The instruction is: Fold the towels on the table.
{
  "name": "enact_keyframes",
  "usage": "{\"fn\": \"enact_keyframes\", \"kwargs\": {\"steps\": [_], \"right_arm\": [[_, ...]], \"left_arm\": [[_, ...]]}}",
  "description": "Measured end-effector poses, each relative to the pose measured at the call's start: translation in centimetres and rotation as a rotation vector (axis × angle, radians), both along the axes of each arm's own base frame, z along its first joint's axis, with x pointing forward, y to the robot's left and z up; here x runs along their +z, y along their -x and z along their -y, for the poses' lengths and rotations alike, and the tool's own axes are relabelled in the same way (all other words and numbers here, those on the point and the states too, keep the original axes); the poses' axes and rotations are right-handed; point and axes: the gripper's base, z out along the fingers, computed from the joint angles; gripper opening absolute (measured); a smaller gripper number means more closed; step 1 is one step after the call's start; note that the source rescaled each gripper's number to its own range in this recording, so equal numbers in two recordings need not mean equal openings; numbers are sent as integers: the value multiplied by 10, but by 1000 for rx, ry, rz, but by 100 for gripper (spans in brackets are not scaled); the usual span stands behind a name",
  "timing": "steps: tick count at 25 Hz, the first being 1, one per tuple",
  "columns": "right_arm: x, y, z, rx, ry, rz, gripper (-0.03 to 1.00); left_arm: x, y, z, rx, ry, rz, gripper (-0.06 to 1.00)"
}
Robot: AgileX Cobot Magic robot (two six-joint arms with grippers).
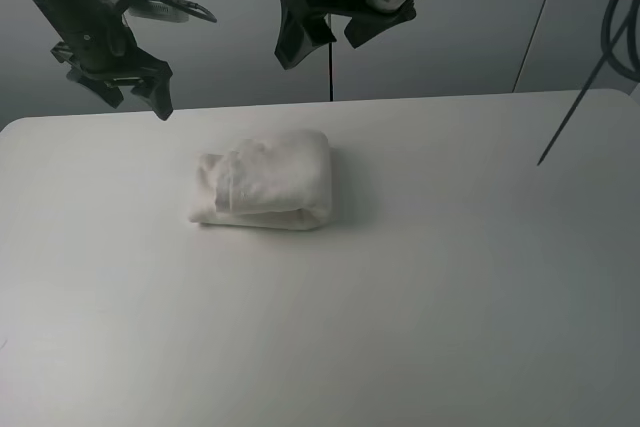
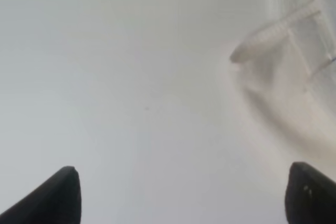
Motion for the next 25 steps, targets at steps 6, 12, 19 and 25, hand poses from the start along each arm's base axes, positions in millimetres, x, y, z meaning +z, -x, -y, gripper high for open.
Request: {"fn": "enact_keyframes", "kwargs": {"steps": [6, 12, 19, 25], "right_arm": [[41, 24, 44, -135, 210, 152, 100], [46, 69, 81, -234, 240, 186, 100], [50, 136, 122, -263, 200, 230, 100], [45, 195, 157, -278, 157, 270, 100]], "left_arm": [[64, 29, -21, 35, 46, 107, 100], [91, 85, -53, 109, 31, 191, 100], [113, 181, -99, 205, 92, 316, 100], [97, 257, -133, 272, 119, 320, 100]]}}
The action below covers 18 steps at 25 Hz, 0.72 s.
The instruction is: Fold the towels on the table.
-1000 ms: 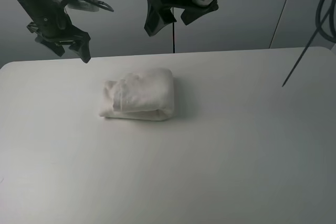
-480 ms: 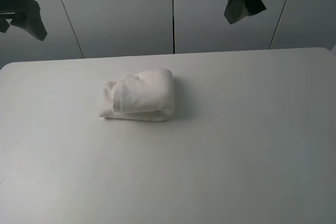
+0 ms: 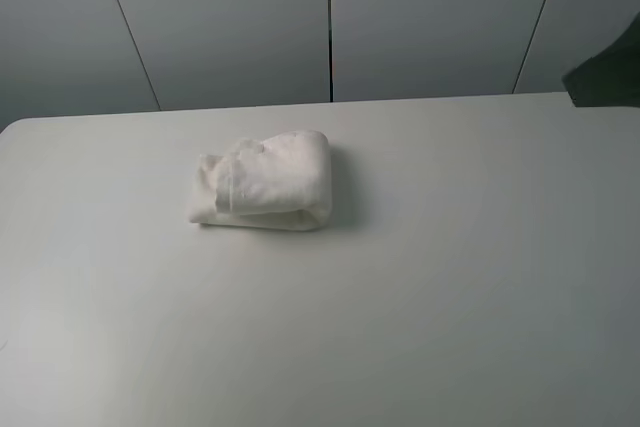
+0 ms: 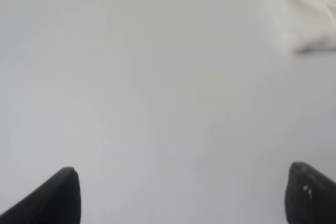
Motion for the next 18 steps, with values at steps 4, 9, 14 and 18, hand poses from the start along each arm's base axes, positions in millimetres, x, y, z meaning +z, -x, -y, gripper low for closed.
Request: {"fn": "enact_keyframes", "kwargs": {"steps": [4, 9, 14, 18], "right_arm": [[-14, 35, 20, 2, -30, 44, 100], [-37, 75, 38, 44, -97, 80, 100], [-59, 106, 55, 58, -129, 129, 100], [-74, 123, 61, 90, -182, 159, 100]], "left_arm": [[-12, 43, -19, 15, 42, 71, 100], [-32, 85, -37, 17, 99, 182, 100], [-47, 113, -45, -1, 184, 265, 100], [-52, 127, -50, -8, 223, 336, 100]]}}
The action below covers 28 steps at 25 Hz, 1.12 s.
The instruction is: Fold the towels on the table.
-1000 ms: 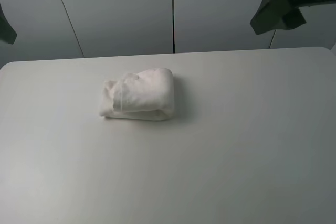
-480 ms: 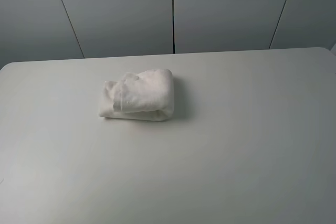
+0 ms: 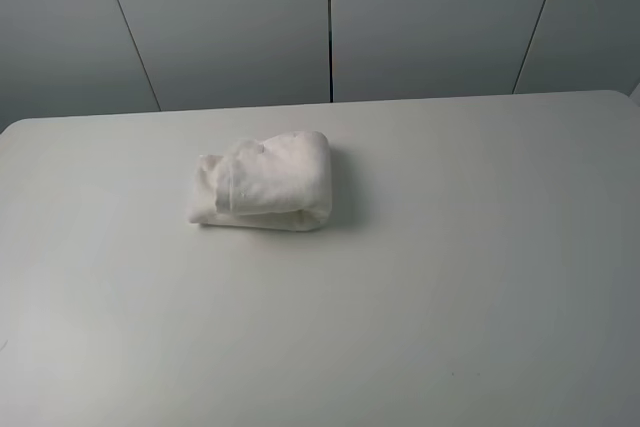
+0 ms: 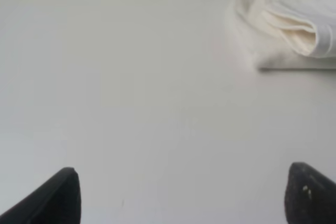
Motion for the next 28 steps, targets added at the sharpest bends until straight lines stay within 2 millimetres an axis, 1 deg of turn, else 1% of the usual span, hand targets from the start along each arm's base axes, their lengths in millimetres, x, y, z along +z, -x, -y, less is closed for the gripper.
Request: {"fn": "enact_keyframes", "kwargs": {"steps": [3, 5, 14, 18, 21, 28], "right_arm": [[-2, 9, 4, 14, -36, 53, 100], [-4, 10, 4, 16, -45, 70, 100], [-3, 10, 4, 18, -48, 80, 100], [-3, 10, 4, 12, -48, 80, 100], [-3, 11, 4, -54, -45, 82, 100], [-3, 12, 2, -355, -33, 88, 100]], "left_arm": [[0, 8, -2, -17, 7, 50, 100], [0, 11, -3, -29, 7, 75, 100], [0, 14, -4, -68, -28, 104, 100], [-1, 15, -1, -71, -7, 95, 100], [-1, 15, 1, 10, -8, 92, 100], [-1, 16, 3, 273, -22, 91, 100]]}}
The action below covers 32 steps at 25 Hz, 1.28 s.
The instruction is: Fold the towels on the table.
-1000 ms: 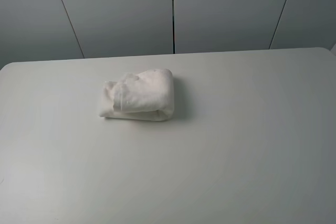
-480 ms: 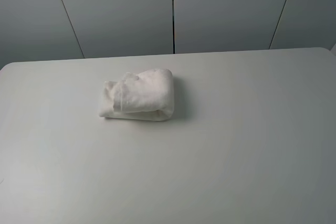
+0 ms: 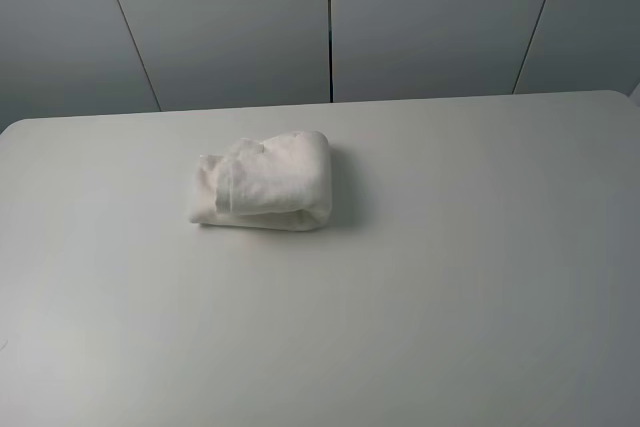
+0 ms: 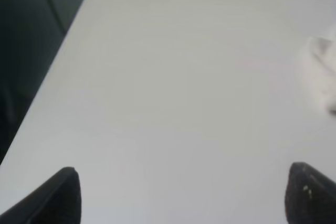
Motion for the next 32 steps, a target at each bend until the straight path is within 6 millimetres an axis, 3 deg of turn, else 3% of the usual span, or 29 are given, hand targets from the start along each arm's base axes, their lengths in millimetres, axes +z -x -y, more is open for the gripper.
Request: {"fn": "enact_keyframes", "kwargs": {"steps": [5, 32], "right_arm": [[0, 0, -1, -101, 0, 0, 100], [0, 0, -1, -107, 0, 0, 100]], "left_arm": [[0, 0, 0, 15, -1, 0, 100], [0, 0, 0, 15, -1, 0, 100]]}}
